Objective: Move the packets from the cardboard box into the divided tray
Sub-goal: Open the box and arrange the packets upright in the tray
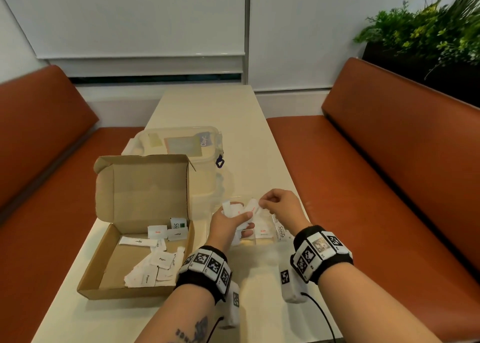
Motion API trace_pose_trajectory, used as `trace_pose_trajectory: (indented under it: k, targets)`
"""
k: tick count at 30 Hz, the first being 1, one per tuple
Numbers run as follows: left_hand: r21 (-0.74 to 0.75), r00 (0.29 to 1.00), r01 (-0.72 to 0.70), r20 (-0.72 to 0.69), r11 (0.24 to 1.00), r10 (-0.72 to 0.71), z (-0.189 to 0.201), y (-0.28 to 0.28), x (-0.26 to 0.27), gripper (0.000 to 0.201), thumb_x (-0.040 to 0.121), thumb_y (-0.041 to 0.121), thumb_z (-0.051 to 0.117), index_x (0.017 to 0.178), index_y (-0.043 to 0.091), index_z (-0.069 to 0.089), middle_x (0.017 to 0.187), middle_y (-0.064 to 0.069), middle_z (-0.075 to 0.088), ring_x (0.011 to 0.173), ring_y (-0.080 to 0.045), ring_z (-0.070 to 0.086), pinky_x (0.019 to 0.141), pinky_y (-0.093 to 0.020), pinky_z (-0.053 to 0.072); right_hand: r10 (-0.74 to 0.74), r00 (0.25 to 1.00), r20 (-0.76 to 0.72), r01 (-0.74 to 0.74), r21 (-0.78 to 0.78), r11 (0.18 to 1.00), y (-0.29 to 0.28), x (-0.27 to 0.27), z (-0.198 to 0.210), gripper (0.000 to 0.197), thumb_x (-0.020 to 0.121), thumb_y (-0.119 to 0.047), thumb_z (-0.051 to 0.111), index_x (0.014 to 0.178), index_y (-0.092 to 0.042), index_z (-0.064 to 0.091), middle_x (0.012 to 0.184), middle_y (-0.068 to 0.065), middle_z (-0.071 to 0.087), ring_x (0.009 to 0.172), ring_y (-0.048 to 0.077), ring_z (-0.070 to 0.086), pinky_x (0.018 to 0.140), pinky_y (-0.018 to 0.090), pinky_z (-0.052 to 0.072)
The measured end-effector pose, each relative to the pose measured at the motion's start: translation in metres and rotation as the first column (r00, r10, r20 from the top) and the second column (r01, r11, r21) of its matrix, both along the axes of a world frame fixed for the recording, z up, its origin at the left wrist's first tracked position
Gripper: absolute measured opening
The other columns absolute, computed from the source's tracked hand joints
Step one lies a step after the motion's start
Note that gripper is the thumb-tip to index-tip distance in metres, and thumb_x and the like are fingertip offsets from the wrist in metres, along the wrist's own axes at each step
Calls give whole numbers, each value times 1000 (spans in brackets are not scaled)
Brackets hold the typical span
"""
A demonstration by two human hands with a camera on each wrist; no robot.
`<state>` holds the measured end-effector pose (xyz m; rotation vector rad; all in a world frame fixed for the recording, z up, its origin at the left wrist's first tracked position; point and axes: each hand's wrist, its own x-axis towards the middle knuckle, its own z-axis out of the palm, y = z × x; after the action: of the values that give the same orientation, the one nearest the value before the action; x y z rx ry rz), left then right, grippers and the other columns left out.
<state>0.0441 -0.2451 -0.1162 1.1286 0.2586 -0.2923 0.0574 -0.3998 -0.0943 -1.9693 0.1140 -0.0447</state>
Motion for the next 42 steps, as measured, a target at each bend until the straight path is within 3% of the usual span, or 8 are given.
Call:
trace_pose_trajectory:
  k: [7,16,20,23,28,33,38,42]
  targets:
    - [89,1000,-22,16,996,20,-4,6,0,27,80,-15,63,95,7,56,81,-19,59,54,-27,56,44,-26,50,58,998,-38,-57,14,998,1,-5,-3,10,84,-20,70,92,-17,66,75,-1,65,61,8,54,49,8,39]
    - [40,999,-36,10,999,36,-7,2,0,26,80,-12,65,98,5,56,80,-18,60,57,-29,57,43,-26,45,27,998,48,-26,-16,1000,3,-7,5,8,83,-10,67,79,-16,66,70,0,65,66,11,57,67,23,44]
    - [103,998,-48,40,993,44,-8,2,1,25,80,-13,65,96,6,57,79,-17,59,53,-26,55,42,-25,47,153,987,-49,-160,-209,965,-1,-8,6,22,82,-9,66,101,-21,66,69,-3,56,67,11,54,60,14,40]
    - [133,997,-51,61,990,43,-8,2,1,23,80,-11,65,91,8,57,80,-15,59,52,-25,54,44,-26,47,184,975,-123,-217,-391,895,-5,-7,2,10,82,-13,66,90,-16,72,65,-7,55,66,9,51,52,10,35]
    - [100,994,-113,22,989,111,-15,5,3,12,84,-3,61,88,8,55,84,-16,54,52,-26,51,43,-25,40,55,987,-148,-127,-543,830,-9,-7,-15,7,84,-19,66,85,-15,72,86,1,70,80,15,61,69,24,45]
    - [64,989,-148,0,987,148,-18,8,2,1,93,7,55,93,7,55,82,-16,57,51,-25,53,47,-27,44,-36,991,-132,-51,-598,800,-2,-4,-36,5,79,-26,75,78,-21,75,95,2,61,99,22,55,87,31,49]
    - [51,988,-151,16,987,151,-20,11,2,4,93,6,55,89,7,56,83,-16,56,54,-26,54,53,-30,42,-7,994,-106,-72,-728,681,5,-5,-47,7,82,-27,71,84,-20,73,104,2,54,108,21,43,81,27,40]
    - [42,988,-153,13,987,153,-21,12,2,3,92,7,56,90,7,57,84,-17,57,53,-27,55,52,-29,42,17,997,-78,-69,-726,685,7,-4,-50,14,78,-21,72,85,-20,59,96,0,53,101,21,45,71,25,36]
